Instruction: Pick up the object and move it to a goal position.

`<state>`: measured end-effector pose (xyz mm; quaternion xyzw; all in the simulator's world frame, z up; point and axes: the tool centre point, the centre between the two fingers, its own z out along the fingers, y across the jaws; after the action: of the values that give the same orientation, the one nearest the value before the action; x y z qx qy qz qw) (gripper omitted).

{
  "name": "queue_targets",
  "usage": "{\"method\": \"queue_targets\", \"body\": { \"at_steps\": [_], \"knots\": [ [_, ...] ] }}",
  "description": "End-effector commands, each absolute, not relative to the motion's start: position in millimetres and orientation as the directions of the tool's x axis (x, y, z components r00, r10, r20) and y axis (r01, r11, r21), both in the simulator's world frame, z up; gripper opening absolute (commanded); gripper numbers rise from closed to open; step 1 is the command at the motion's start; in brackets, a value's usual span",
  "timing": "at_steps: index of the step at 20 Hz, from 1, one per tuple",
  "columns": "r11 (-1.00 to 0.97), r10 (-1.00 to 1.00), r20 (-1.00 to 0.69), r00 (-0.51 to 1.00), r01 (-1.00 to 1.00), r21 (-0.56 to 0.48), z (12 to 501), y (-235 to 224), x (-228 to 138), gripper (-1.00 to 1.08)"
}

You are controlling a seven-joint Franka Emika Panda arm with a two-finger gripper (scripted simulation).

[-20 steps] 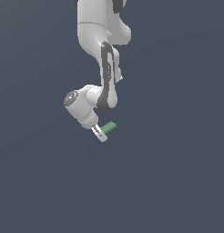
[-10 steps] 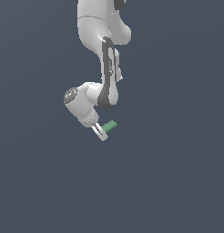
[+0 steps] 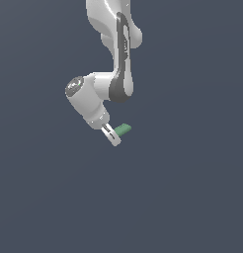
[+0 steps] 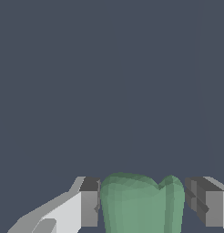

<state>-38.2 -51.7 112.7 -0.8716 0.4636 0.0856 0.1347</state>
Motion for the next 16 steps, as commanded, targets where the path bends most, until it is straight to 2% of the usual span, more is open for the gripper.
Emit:
{"method": "queue_targets", "body": {
  "at_steps": [1, 16],
  "knots": [
    [-0.534, -0.785, -0.273, 0.556, -0.831, -0.154, 141.3, -45.3, -34.8, -1.0],
    [-0.536, -0.785, -0.274, 0.555, -0.831, -0.149, 321.6, -5.2, -9.6, -1.0]
  ]
}}
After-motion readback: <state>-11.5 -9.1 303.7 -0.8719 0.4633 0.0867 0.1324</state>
